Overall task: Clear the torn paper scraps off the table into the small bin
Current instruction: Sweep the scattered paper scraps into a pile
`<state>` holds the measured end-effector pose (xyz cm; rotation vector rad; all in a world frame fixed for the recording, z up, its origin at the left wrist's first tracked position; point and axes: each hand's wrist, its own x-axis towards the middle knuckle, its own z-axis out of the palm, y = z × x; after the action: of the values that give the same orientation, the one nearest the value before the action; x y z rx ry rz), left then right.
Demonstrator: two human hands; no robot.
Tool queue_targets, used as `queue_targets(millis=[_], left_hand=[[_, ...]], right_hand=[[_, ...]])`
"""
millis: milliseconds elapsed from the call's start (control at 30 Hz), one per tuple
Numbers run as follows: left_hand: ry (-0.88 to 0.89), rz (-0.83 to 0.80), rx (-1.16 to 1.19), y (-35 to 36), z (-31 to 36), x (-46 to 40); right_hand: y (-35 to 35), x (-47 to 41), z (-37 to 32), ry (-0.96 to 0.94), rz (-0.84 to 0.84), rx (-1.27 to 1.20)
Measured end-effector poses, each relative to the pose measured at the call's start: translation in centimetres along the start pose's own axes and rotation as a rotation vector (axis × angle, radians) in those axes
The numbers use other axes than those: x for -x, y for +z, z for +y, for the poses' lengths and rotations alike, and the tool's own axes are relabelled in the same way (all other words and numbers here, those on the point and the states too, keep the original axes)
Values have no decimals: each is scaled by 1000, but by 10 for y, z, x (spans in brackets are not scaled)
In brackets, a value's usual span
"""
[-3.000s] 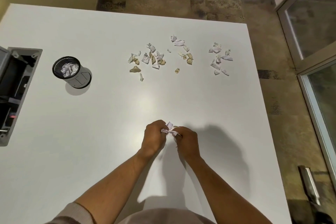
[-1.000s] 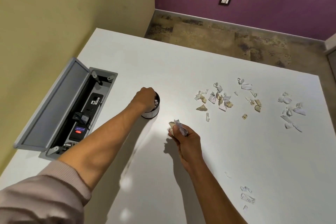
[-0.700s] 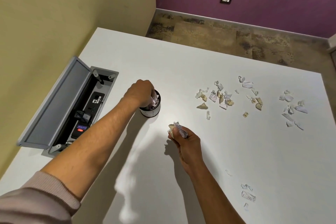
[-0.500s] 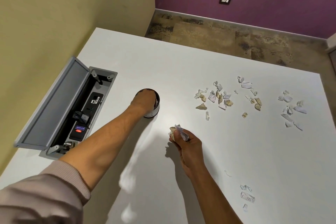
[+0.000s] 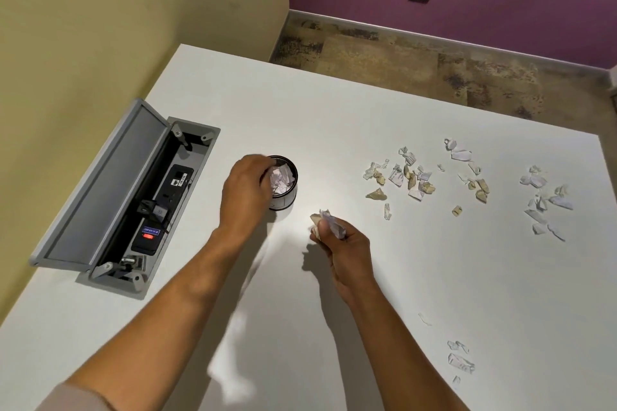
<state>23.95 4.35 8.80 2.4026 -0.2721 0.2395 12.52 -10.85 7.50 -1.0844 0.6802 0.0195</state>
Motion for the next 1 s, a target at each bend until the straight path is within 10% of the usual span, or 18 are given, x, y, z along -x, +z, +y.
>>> queue_targets(millis=[167,500,1000], left_hand=[[69,92,1,29,-28,84],[187,-391,-173,80,-66,158],[226,-366,-186,86,-72,163]], right_hand=[[19,-19,-12,-47,14,126],[78,-58,-32,-357,-53,743],[131,-95,-42,-361,-442,1716]])
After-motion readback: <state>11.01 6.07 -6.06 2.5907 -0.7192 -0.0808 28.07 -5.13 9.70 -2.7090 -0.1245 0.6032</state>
